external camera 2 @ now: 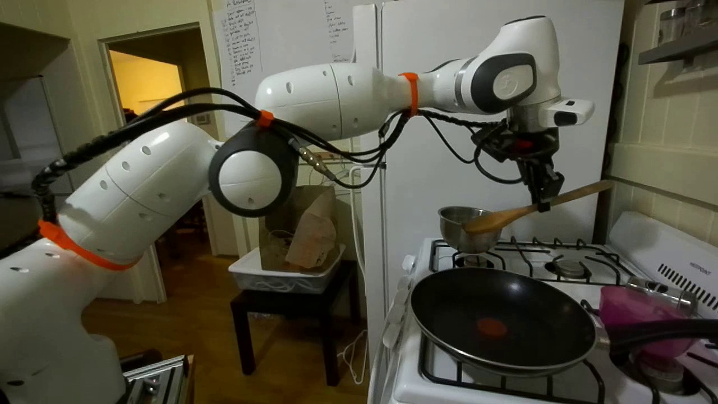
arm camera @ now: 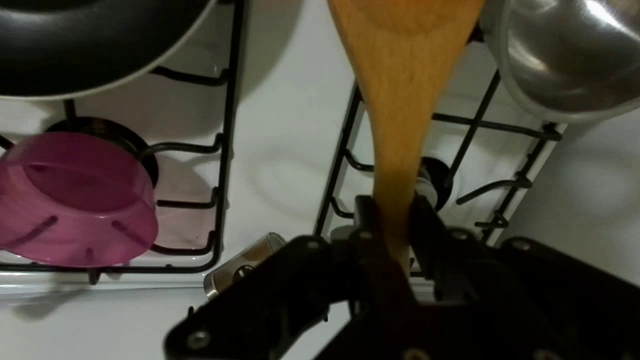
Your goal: Use the wooden spoon to stir the black pan.
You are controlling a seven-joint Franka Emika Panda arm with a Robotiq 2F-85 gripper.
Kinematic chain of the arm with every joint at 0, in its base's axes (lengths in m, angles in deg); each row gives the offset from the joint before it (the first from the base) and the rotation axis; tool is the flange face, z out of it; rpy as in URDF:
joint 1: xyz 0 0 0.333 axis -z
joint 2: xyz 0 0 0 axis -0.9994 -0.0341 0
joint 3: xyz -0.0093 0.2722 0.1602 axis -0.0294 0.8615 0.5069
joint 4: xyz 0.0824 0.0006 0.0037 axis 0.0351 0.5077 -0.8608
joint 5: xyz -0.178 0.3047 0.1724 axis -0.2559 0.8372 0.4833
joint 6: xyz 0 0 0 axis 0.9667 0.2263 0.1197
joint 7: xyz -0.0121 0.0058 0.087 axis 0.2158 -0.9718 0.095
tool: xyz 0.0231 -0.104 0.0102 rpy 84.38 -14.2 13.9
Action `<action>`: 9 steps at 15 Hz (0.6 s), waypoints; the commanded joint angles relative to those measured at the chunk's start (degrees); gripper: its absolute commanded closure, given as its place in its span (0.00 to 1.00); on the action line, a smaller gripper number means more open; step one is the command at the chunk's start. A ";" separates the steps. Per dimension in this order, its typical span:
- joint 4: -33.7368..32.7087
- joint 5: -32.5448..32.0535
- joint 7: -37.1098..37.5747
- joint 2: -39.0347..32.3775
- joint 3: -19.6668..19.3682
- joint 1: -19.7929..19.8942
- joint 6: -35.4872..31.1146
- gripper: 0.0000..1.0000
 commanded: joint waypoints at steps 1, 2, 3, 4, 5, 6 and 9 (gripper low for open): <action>0.62 -0.13 2.25 3.43 -0.63 0.94 8.65 0.95; 0.66 -0.25 2.59 4.11 -0.84 1.36 10.37 0.95; 0.69 -0.33 2.88 4.62 -1.14 1.83 11.22 0.95; 1.01 -0.04 2.99 5.20 -1.29 2.56 11.96 0.95; 1.32 0.25 3.16 5.61 -1.35 3.23 12.15 0.95; 1.76 0.31 3.52 5.89 -1.45 3.84 12.24 0.95; 3.02 0.11 5.88 5.93 -2.14 5.07 9.74 0.95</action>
